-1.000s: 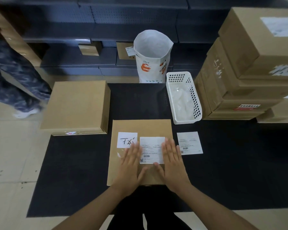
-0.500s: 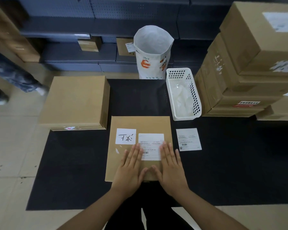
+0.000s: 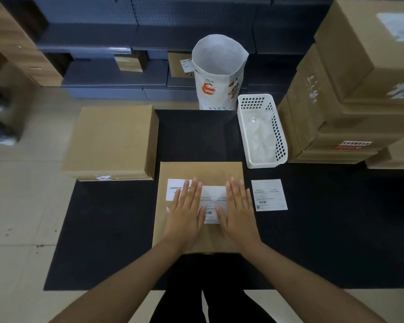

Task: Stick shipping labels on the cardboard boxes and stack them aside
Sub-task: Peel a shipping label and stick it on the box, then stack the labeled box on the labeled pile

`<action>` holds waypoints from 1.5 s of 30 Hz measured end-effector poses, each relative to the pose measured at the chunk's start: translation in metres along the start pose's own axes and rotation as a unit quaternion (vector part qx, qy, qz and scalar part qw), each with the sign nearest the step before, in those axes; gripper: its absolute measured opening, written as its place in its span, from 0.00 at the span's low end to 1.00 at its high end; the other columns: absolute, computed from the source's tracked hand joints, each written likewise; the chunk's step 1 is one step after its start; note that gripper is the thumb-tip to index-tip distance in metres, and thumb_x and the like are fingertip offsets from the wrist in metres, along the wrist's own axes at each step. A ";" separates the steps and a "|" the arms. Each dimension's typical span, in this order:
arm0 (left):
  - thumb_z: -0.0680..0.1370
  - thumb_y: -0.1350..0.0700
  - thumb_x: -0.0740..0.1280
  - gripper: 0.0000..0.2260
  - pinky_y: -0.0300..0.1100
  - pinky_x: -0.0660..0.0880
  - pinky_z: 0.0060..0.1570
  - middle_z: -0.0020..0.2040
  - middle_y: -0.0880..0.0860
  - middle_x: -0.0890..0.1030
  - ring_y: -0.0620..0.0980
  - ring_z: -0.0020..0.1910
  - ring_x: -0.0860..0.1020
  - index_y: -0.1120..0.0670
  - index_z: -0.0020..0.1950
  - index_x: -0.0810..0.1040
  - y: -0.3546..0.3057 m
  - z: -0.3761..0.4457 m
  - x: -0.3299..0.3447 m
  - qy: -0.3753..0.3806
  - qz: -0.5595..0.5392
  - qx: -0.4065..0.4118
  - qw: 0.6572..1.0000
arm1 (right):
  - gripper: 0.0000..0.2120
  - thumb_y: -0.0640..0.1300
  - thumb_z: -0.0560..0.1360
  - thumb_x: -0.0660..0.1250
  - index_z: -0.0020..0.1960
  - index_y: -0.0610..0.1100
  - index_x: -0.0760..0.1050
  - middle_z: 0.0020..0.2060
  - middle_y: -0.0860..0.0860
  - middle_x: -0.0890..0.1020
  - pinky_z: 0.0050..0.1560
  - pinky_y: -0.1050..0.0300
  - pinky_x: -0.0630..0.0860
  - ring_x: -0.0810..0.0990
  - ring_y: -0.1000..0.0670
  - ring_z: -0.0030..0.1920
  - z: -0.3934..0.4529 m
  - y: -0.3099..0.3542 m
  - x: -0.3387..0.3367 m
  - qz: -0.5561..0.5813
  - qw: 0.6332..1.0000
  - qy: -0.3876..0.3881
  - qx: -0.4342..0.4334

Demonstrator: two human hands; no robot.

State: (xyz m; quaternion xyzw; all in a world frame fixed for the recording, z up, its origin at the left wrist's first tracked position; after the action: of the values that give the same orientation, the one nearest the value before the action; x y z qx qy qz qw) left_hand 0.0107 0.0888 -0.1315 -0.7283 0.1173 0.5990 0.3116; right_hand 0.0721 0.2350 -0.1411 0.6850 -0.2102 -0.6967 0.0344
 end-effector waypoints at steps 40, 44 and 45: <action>0.79 0.41 0.59 0.25 0.45 0.70 0.55 0.62 0.51 0.76 0.49 0.56 0.74 0.51 0.72 0.67 0.044 -0.078 0.004 -0.070 -0.438 -0.411 0.797 | 0.32 0.65 0.77 0.55 0.72 0.46 0.62 0.65 0.47 0.73 0.58 0.48 0.70 0.74 0.45 0.62 -0.045 -0.006 0.007 0.268 0.887 0.048 0.374; 0.78 0.40 0.60 0.25 0.45 0.73 0.54 0.58 0.50 0.77 0.49 0.54 0.74 0.52 0.71 0.68 0.041 -0.073 0.000 -0.075 -0.415 -0.412 0.808 | 0.32 0.66 0.77 0.54 0.71 0.45 0.63 0.63 0.45 0.75 0.57 0.48 0.71 0.75 0.43 0.61 -0.043 -0.007 0.003 0.242 0.898 0.030 0.366; 0.78 0.40 0.61 0.25 0.44 0.73 0.52 0.56 0.48 0.77 0.48 0.53 0.75 0.52 0.70 0.69 0.041 -0.073 -0.002 -0.079 -0.410 -0.412 0.810 | 0.33 0.66 0.76 0.54 0.71 0.45 0.64 0.63 0.45 0.75 0.57 0.47 0.72 0.75 0.43 0.60 -0.043 -0.007 0.002 0.235 0.900 0.024 0.366</action>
State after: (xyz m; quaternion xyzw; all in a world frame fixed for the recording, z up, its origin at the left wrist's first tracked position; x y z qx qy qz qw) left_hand 0.0458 0.0134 -0.1356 -0.7188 -0.4751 0.4631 0.2076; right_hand 0.1156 0.2306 -0.1440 0.5962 -0.6048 -0.5255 -0.0513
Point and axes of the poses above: each hand's wrist, its own z-axis towards the middle knuckle, its own x-axis out of the palm, y = z × x, the point moved 2 cm from there along z, towards the middle knuckle
